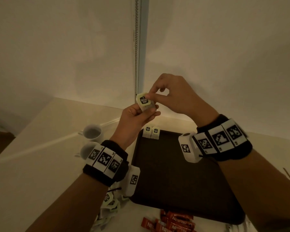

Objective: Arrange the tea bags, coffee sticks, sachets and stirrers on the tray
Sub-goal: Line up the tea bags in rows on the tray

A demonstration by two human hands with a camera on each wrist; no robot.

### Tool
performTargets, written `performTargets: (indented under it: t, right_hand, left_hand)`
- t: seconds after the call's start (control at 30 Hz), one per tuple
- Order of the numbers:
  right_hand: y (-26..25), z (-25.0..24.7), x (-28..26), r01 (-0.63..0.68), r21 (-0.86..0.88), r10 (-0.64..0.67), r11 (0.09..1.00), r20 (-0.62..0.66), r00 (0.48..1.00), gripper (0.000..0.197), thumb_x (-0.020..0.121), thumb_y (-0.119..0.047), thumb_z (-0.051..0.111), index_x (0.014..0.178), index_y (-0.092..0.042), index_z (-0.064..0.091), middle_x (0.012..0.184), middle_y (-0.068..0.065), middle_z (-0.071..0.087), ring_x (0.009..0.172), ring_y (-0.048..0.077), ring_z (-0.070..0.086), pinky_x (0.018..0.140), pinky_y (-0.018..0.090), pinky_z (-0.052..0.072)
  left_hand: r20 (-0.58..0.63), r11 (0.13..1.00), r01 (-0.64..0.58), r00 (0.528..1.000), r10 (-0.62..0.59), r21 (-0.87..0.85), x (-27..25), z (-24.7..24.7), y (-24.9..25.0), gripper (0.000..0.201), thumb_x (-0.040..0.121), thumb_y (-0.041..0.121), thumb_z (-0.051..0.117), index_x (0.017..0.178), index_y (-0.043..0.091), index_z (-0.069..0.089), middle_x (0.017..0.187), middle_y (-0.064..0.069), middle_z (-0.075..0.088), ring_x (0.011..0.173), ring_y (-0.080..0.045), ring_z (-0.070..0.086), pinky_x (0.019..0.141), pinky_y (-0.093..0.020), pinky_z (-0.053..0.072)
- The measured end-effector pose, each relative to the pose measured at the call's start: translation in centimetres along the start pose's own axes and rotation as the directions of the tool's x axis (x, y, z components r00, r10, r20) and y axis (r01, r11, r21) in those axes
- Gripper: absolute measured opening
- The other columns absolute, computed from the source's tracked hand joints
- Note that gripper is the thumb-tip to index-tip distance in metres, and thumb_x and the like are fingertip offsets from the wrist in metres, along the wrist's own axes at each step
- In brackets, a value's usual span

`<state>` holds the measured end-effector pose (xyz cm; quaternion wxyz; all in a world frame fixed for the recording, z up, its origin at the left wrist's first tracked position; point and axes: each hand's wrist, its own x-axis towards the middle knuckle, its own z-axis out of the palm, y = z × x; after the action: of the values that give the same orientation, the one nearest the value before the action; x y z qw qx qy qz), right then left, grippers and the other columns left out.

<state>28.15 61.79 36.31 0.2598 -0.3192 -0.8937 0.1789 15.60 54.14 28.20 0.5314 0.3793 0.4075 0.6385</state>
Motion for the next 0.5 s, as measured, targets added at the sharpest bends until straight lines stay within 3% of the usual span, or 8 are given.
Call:
performTargets:
  t: [0.13, 0.27, 0.4, 0.5]
  right_hand:
    - [0.4, 0.5, -0.3, 0.016, 0.038, -0.016, 0.999, 0.013, 1.000, 0.019, 0.080, -0.034, 0.071, 0.090, -0.018, 0.071, 0.087, -0.004, 0.058, 0.072, 0.000, 0.048, 0.064, 0.004, 0.035]
    - [0.5, 1.1, -0.5, 0.012, 0.088, -0.014, 0.996, 0.021, 1.000, 0.019, 0.082, -0.029, 0.070, 0.086, -0.010, 0.071, 0.085, -0.001, 0.060, 0.074, 0.011, 0.053, 0.068, 0.018, 0.042]
    - [0.4, 0.9, -0.4, -0.054, 0.181, 0.055, 0.982, 0.001, 0.998, 0.016, 0.086, -0.028, 0.065, 0.085, -0.014, 0.073, 0.077, -0.013, 0.057, 0.069, 0.002, 0.053, 0.067, 0.014, 0.042]
    - [0.2, 0.5, -0.3, -0.036, 0.184, 0.031, 0.982, 0.030, 0.999, 0.013, 0.088, -0.021, 0.064, 0.091, -0.013, 0.074, 0.076, -0.010, 0.064, 0.066, -0.002, 0.056, 0.066, 0.011, 0.044]
  left_hand:
    - [-0.006, 0.996, -0.017, 1.000, 0.017, 0.087, 0.0, -0.1, 0.2, 0.012, 0.085, 0.006, 0.063, 0.094, 0.013, 0.068, 0.082, 0.001, 0.072, 0.076, -0.013, 0.069, 0.071, -0.018, 0.052]
    - [0.007, 0.969, -0.082, 0.997, 0.083, 0.232, 0.0, -0.1, 0.2, 0.015, 0.081, 0.005, 0.069, 0.089, 0.017, 0.070, 0.080, 0.000, 0.071, 0.078, -0.016, 0.068, 0.073, -0.022, 0.052]
    - [-0.011, 0.966, -0.098, 0.995, 0.103, 0.238, 0.0, -0.1, -0.2, 0.020, 0.079, 0.002, 0.071, 0.090, 0.018, 0.071, 0.086, 0.001, 0.072, 0.086, -0.018, 0.066, 0.078, -0.026, 0.051]
    - [-0.023, 0.974, -0.106, 0.993, 0.112, 0.200, 0.1, 0.0, -0.5, 0.022, 0.077, 0.005, 0.073, 0.092, 0.021, 0.071, 0.090, 0.002, 0.073, 0.090, -0.018, 0.067, 0.084, -0.031, 0.051]
